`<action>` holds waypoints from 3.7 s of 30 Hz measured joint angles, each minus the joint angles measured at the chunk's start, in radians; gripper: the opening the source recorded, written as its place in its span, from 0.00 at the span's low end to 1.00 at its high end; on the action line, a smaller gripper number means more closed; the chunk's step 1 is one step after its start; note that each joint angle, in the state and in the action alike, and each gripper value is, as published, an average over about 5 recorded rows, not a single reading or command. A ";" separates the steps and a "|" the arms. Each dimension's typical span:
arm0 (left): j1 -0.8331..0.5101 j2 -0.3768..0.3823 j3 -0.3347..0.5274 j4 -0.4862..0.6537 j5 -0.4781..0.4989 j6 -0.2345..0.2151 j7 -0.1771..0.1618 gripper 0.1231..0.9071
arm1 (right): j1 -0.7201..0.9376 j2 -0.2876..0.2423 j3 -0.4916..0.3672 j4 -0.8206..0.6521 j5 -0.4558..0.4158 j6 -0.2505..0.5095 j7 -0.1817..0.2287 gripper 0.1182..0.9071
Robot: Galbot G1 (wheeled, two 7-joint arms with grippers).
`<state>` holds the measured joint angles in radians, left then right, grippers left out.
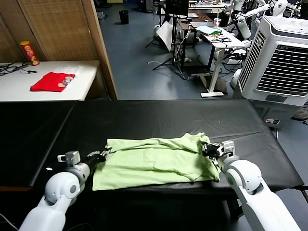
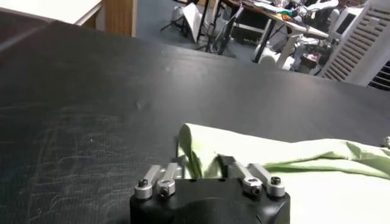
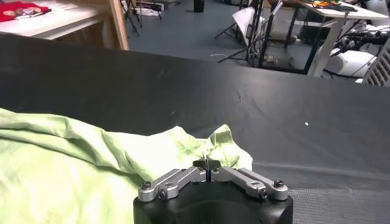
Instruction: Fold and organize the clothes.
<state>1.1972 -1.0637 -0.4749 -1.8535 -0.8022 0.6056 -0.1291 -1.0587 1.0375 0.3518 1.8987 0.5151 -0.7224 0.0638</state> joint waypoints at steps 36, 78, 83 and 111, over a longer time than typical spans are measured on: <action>0.208 0.088 -0.156 -0.314 0.053 0.010 -0.036 0.01 | -0.065 -0.065 0.055 0.091 0.002 -0.014 0.011 0.00; 0.208 -0.012 -0.139 -0.282 0.058 0.073 -0.065 0.86 | 0.034 0.051 0.043 -0.080 -0.071 0.083 -0.004 0.86; 0.149 -0.024 -0.111 -0.200 0.040 0.071 -0.052 0.85 | 0.078 0.088 0.004 -0.151 -0.095 0.087 -0.007 0.78; 0.062 -0.102 -0.069 -0.016 0.294 -0.102 -0.002 0.01 | 0.015 0.218 0.027 -0.152 -0.196 0.158 0.071 0.09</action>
<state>1.2587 -1.1653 -0.5437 -1.8693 -0.5086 0.5033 -0.1311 -1.0436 1.2554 0.3787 1.7466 0.3186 -0.5639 0.1344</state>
